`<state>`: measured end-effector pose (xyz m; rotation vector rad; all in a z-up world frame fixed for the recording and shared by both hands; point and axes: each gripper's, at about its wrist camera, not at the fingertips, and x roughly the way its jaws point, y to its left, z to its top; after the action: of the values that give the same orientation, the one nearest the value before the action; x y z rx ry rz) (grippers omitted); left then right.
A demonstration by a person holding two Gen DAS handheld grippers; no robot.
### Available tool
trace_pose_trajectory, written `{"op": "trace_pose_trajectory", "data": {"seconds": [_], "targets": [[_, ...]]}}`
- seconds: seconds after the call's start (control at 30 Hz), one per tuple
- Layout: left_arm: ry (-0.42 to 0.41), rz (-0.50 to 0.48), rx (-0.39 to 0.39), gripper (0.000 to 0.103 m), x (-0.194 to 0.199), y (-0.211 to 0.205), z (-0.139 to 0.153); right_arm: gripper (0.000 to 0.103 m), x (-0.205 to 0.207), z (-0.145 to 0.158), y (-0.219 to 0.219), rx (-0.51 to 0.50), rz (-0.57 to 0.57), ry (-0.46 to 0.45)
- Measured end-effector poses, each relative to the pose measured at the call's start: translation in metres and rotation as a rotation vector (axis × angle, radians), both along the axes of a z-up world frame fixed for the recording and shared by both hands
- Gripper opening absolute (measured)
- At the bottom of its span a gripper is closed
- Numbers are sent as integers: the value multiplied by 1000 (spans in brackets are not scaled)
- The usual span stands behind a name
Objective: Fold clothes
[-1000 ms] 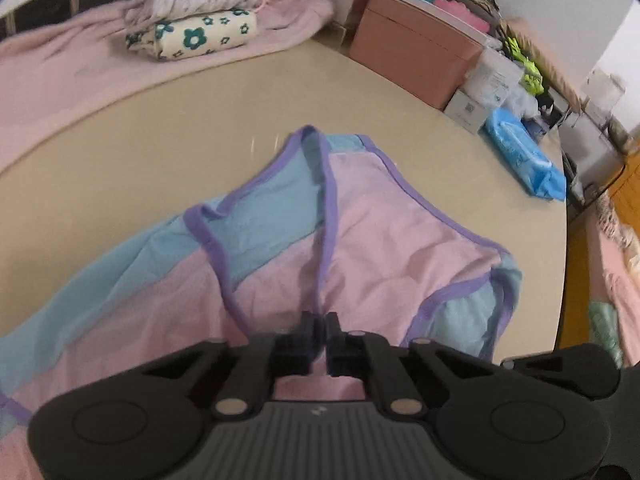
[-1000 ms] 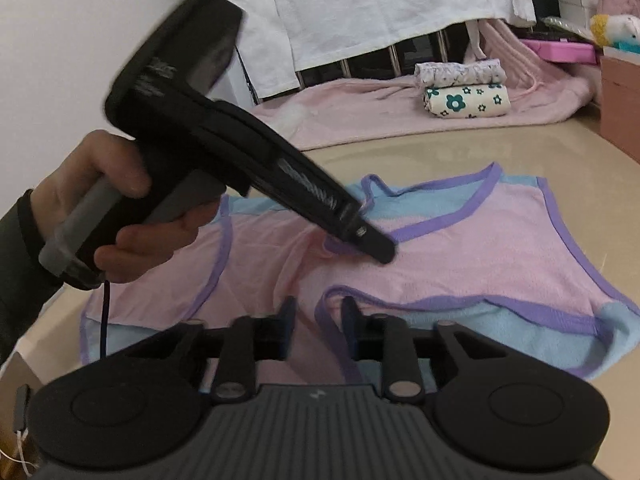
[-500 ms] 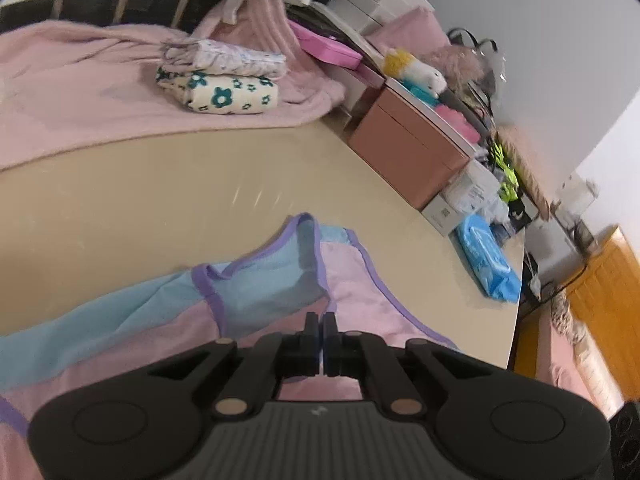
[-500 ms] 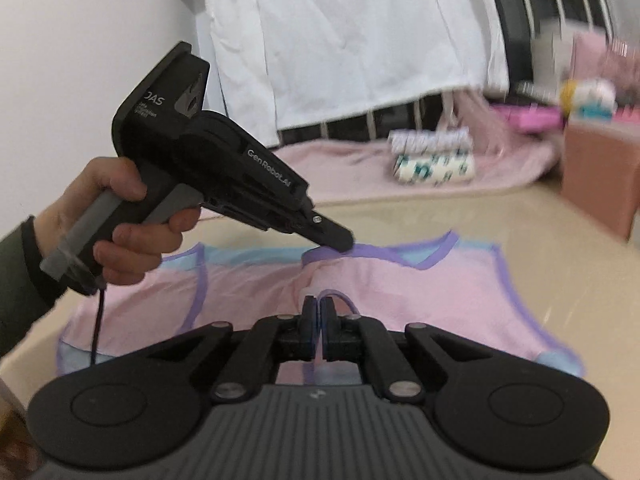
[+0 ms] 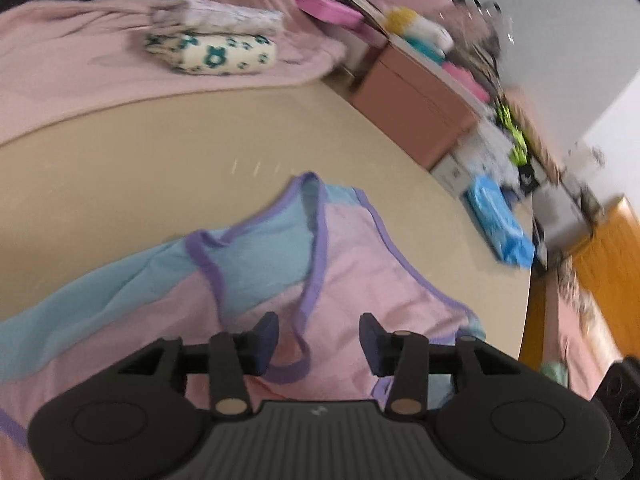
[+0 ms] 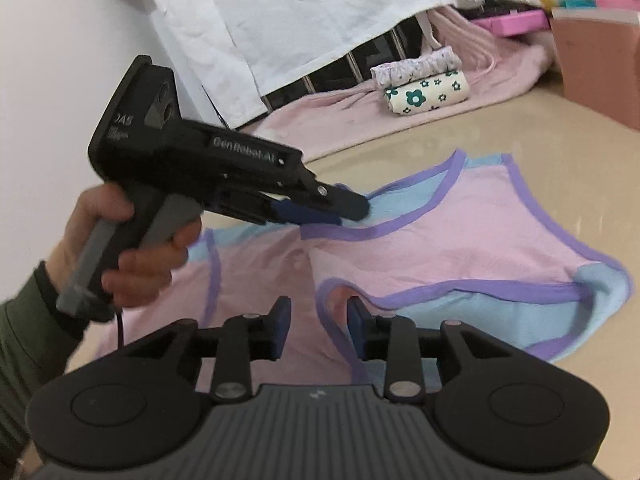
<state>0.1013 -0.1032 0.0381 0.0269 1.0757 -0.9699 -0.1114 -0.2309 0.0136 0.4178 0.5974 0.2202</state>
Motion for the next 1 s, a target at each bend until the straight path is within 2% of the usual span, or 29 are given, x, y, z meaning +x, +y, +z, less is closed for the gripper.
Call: {"op": "trace_pose_trajectory", "data": {"seconds": [0.03,0.07,0.17,0.23,0.3,0.4,0.53,0.57,0.6,0.67,0.73,0.8,0.87,0.9,0.93,0.97,1.0], "targets": [[-2,-14,17,19,-1,-3,-1,4,0,0,2,0,0,-9],[-12,-21,31,0,-3,-5,-2,4,-1,1,6,-24,-12,-26],[-22,0,16,0,-5,-4,-3,2,-14,6,35,-238,-17,-119],[17,13,-62,0,-1,4,-2,2,-22,6,52,-337,-2,-167],[29,37,-92,0,4,11,-1,2,-27,4,65,-400,13,-193],[34,73,-84,0,9,20,-3,2,-31,-1,79,-470,25,-212],[26,103,-34,0,12,29,-12,3,-26,-10,93,-536,69,-192],[30,111,-33,5,13,33,-13,3,-24,-12,96,-552,82,-181],[42,108,-46,9,13,37,-13,6,-24,-12,95,-543,85,-173],[47,93,-81,24,13,45,-10,11,-23,-11,93,-511,85,-161],[9,44,-98,29,7,46,-3,25,-24,-7,84,-439,63,-152],[-13,-10,-68,28,2,40,0,25,-23,-4,75,-361,36,-138],[-32,-54,-35,24,-3,34,0,22,-19,-6,71,-327,30,-115],[-39,-69,-27,20,-4,33,-2,16,-18,-8,72,-334,32,-105],[-40,-83,-28,6,-4,33,-4,6,-17,-10,74,-347,35,-96],[-35,-92,-31,0,-4,34,-6,4,-17,-12,75,-358,30,-95],[-38,-92,-40,0,-4,36,-7,4,-16,-13,75,-364,26,-96]]}}
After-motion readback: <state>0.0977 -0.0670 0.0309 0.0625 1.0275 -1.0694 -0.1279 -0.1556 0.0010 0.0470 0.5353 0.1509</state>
